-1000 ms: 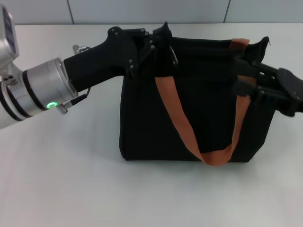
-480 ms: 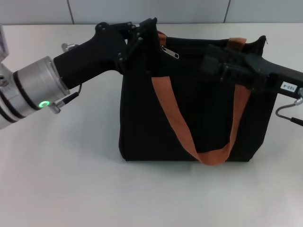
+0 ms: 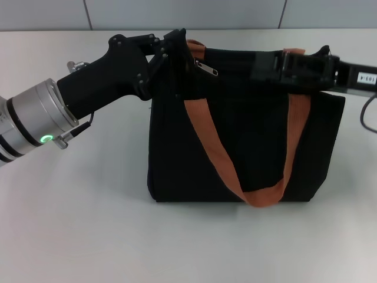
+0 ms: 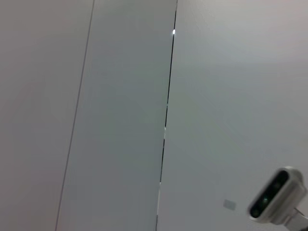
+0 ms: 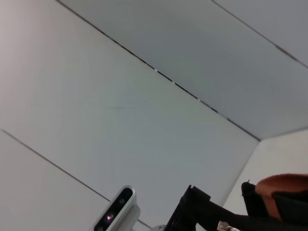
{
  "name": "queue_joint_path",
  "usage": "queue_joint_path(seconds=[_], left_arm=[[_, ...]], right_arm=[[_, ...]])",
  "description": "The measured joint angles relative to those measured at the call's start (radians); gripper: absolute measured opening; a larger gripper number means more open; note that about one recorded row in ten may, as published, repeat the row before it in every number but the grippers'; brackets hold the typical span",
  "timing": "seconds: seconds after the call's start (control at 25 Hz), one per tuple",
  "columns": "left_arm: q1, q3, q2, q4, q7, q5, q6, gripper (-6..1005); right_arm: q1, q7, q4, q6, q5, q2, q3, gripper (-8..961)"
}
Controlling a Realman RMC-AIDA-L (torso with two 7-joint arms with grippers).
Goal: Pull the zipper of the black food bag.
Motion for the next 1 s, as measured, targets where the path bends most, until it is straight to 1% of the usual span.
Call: queue_joint_path(seconds=[0.08,0.12,0.24,0.4,0.56,0.76,1.0], left_arm=[[0.001,0.001,0.0,-0.002,0.006,0.0,0.006,21],[0.002,0.001,0.0,-0.003,0.011,0.0,0.007,21],[0.005,0.0,-0.001,-0.008,0.022,0.0,0.013,21],[0.011,0.001,-0.001,-0.009,0.024,0.0,0.018,21],[0.019,0.002,-0.001,-0.01,0.025,0.0,0.034,21],[0.029,0.001,0.0,-0.01,0.036,-0.001,0.045,22],[0.036,0.0,-0.001,-0.027,0.056,-0.009,0.045,22]], right_arm=[[0.018,0.069,-0.001,0.0,-0.001,-0.013,-0.019,822],[0.033,0.113,-0.001,0.001,-0.001,-0.023,-0.04,822],[0.061,0.175,0.0,0.003,-0.002,-0.033,-0.071,822],[0.098,0.236,-0.001,0.009,-0.002,-0.034,-0.1,821],[0.128,0.279,0.011,0.044,-0.002,-0.038,-0.129,821],[0.135,0.304,0.014,0.065,-0.003,-0.038,-0.155,821],[0.137,0.31,0.014,0.094,-0.003,-0.026,-0.186,820]])
